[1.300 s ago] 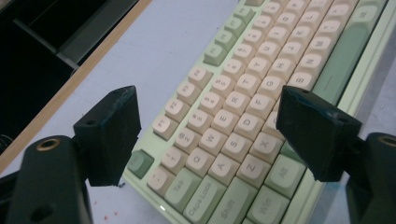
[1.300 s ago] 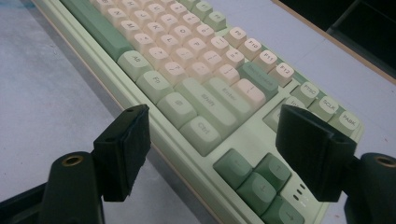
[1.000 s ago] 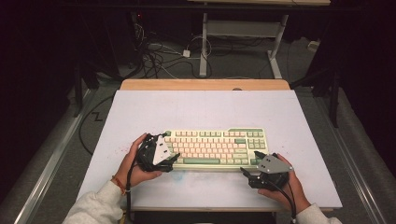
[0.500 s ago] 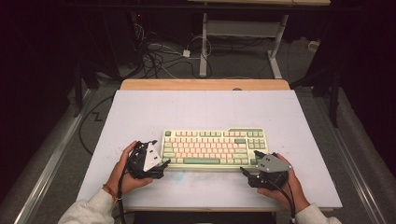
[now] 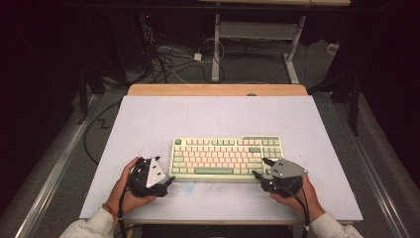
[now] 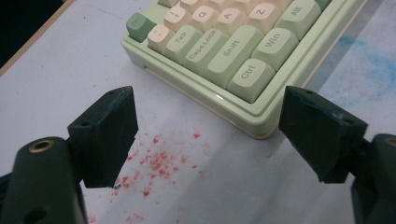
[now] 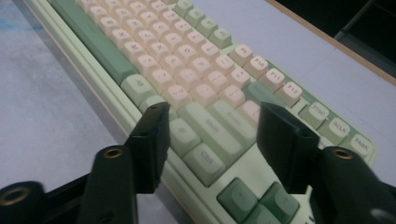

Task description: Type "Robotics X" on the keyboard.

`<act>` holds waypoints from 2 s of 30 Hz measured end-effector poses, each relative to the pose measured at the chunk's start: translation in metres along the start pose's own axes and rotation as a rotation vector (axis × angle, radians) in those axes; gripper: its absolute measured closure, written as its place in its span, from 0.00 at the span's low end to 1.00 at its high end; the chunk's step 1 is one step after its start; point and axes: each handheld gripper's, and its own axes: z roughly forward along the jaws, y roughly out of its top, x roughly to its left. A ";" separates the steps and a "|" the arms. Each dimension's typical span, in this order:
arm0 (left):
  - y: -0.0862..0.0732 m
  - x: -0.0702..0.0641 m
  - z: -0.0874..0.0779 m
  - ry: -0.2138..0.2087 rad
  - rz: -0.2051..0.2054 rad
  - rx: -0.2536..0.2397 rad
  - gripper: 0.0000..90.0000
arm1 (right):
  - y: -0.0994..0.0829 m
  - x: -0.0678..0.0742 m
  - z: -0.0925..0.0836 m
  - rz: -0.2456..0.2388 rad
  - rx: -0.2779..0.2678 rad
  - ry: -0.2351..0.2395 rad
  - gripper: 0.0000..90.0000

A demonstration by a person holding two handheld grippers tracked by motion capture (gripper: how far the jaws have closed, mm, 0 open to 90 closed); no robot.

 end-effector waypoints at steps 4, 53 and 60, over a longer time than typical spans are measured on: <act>0.000 0.000 0.000 -0.003 -0.007 0.000 0.21 | 0.011 -0.003 0.004 0.013 -0.011 0.046 0.74; 0.000 -0.005 0.008 -0.059 0.004 0.034 0.21 | 0.072 0.001 0.100 -0.024 0.133 0.175 1.00; 0.000 -0.005 0.008 -0.065 0.000 0.040 0.21 | 0.074 -0.004 0.089 0.016 0.072 0.164 0.96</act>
